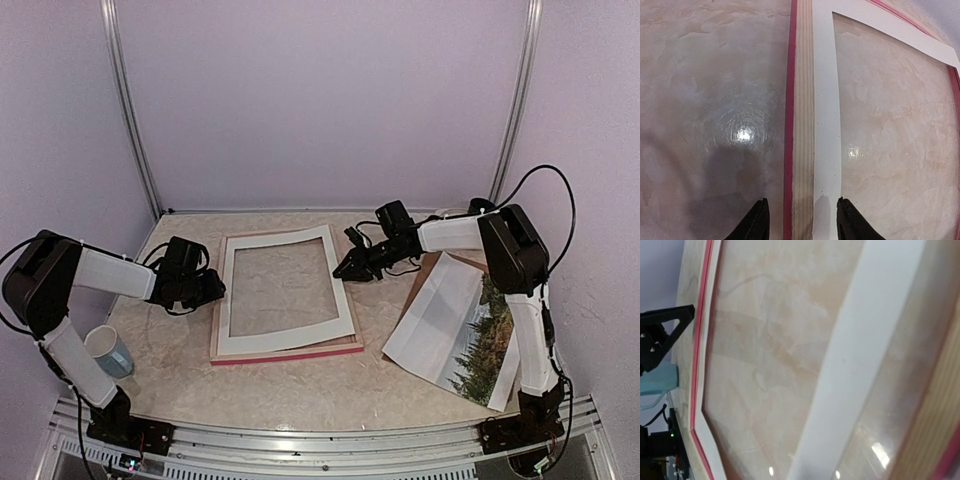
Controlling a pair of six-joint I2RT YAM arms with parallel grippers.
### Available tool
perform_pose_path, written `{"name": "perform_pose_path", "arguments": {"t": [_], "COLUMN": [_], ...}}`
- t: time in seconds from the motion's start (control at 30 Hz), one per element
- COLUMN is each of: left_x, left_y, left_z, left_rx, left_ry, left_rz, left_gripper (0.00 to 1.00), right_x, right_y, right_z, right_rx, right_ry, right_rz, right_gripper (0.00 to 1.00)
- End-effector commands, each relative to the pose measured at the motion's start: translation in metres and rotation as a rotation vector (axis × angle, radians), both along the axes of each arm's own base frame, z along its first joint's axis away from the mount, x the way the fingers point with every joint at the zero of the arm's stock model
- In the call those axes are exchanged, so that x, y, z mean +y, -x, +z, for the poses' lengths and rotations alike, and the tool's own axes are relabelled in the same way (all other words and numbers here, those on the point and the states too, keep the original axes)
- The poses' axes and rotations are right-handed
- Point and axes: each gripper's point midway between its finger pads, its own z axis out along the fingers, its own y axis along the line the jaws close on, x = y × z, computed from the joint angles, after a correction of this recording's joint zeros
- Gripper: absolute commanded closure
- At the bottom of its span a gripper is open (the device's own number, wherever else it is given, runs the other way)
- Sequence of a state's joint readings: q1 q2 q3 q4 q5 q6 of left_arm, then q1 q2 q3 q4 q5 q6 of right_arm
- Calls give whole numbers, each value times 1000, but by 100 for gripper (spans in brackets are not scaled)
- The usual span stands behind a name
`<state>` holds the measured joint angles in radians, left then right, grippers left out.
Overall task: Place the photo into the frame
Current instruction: Place the mat board on the glass panel.
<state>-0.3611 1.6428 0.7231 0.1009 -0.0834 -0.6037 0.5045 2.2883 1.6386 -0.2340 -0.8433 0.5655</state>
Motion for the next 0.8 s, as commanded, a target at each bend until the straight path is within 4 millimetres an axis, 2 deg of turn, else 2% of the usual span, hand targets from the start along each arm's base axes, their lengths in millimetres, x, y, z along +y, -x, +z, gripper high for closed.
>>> {"name": "perform_pose_path", "arguments": {"t": [0.0,0.23,0.4,0.6,0.77], "left_x": [-2,-1,-2,0,0], "left_y": [-4,-3,-3,-2,-2], "left_z": [10,10,11,10,11], "left_rx": [-32,-32,-35,-32,-34], "left_ry": [15,16,21,16,18], "left_rz": [6,8,10,15,15], "left_gripper": [54,54,53,54,54], "right_x": [5,-4,-9,-17,-31], "right_y": [0,-2,-1,-2,-3], "right_z": [1,2,8,25,44], "right_rx": [-18,-45,-64,-112,-176], "right_ry": [23,87,120,163,229], "right_rz": [8,-8,-16,-40,-74], "right_gripper": [78,63,59,55,45]}}
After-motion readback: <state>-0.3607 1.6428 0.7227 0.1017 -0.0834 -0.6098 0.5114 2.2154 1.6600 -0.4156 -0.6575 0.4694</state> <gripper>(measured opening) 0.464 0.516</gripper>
